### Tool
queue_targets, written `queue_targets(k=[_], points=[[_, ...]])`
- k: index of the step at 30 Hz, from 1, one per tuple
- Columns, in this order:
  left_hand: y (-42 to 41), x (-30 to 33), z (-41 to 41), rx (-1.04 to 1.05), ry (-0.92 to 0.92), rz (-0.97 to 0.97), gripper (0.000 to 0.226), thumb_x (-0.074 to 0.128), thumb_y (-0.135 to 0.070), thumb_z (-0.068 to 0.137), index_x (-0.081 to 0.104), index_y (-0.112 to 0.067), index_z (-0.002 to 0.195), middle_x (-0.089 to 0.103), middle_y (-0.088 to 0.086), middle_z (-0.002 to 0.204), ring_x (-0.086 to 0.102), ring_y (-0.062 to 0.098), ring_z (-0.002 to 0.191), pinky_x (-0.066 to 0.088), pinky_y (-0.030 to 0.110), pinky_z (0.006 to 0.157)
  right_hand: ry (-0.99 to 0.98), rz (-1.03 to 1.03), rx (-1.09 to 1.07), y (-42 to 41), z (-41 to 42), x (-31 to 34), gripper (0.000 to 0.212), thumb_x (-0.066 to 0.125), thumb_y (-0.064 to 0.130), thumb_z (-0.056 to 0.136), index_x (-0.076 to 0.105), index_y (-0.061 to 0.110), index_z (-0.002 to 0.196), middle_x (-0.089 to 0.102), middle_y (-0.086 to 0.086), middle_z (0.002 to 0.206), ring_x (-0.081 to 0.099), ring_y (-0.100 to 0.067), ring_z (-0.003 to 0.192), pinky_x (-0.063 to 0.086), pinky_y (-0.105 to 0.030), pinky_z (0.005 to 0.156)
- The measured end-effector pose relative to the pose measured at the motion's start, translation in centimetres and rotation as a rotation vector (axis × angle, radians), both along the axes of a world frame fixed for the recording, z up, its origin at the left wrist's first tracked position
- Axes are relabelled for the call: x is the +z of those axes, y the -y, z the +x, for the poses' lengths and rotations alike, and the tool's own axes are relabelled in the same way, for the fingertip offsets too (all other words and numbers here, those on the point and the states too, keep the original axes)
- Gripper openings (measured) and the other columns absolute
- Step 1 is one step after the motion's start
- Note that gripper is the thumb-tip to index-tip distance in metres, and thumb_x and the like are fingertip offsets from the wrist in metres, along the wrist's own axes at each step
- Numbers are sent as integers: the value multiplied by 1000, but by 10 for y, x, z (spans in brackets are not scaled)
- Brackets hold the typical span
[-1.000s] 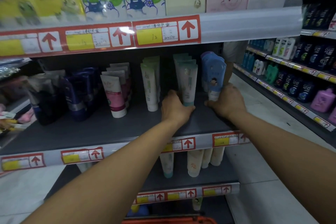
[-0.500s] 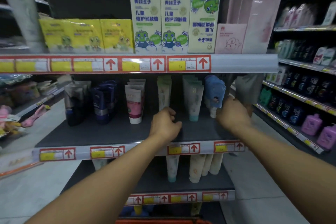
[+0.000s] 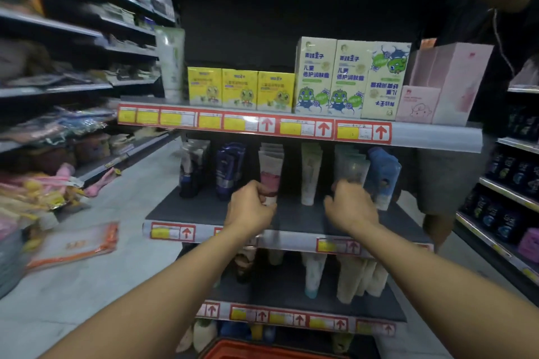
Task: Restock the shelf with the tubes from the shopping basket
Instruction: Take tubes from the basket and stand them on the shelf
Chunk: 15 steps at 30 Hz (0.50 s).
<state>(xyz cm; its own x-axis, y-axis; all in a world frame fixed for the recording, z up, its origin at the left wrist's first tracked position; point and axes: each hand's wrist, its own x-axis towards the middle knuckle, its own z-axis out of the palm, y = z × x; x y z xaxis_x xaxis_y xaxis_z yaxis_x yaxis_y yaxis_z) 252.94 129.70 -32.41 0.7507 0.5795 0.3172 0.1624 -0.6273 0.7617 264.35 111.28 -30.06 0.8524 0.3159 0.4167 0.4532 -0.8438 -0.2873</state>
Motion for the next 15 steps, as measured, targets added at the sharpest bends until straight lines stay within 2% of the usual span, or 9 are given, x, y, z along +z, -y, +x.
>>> queue_targets(k=[4, 8, 11, 15], points=[[-32, 3, -26, 83, 11, 11, 25, 81, -31, 85, 65, -29, 104, 68, -9, 92, 65, 15, 93, 53, 33, 88, 15, 4, 86, -43, -22, -5, 26, 60, 30, 92, 63, 10, 109, 63, -14, 109, 64, -36, 100, 55, -42, 73], [-64, -1, -45, 136, 1, 7, 27, 81, -28, 84, 64, -28, 106, 67, -9, 94, 63, 13, 91, 45, 27, 81, 11, 24, 166, -86, -41, -11, 23, 62, 33, 92, 60, 15, 106, 64, -9, 103, 65, -32, 92, 59, -45, 70], [-87, -5, -55, 166, -5, 11, 26, 79, -27, 86, 62, -28, 106, 66, -10, 92, 60, 11, 88, 42, 26, 78, -3, 21, 211, -119, -52, -18, 25, 61, 32, 93, 61, 13, 109, 63, -11, 107, 64, -33, 97, 57, -44, 75], [-116, -12, -60, 211, -15, -15, 29, 80, -25, 87, 64, -23, 111, 66, -6, 94, 62, 13, 89, 43, 26, 75, -37, -8, 239, -159, -59, -32, 26, 60, 32, 94, 59, 14, 113, 63, -10, 110, 64, -32, 101, 55, -39, 73]])
